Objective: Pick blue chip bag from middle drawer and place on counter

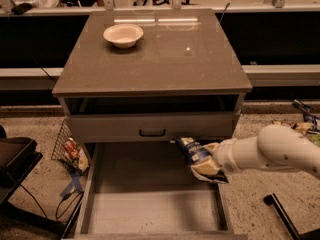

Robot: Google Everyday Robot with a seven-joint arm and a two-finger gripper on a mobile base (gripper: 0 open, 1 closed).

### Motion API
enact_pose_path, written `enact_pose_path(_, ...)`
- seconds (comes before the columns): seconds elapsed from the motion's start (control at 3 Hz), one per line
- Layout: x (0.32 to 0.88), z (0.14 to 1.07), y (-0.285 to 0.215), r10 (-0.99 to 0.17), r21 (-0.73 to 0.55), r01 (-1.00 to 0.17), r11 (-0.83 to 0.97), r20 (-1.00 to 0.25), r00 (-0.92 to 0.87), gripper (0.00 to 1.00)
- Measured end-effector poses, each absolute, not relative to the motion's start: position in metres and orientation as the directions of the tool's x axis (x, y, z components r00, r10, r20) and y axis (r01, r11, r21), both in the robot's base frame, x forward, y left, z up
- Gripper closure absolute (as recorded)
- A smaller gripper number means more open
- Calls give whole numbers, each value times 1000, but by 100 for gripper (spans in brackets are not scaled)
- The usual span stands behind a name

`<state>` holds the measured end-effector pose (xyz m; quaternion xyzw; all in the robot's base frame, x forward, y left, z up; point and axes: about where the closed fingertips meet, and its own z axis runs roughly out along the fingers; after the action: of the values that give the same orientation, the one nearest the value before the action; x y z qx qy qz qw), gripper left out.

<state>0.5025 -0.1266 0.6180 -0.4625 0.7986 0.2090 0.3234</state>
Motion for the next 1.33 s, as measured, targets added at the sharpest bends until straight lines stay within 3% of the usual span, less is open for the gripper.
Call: enact_pose_path(1.33, 550, 846, -159, -480, -134, -784, 606, -847, -227, 100)
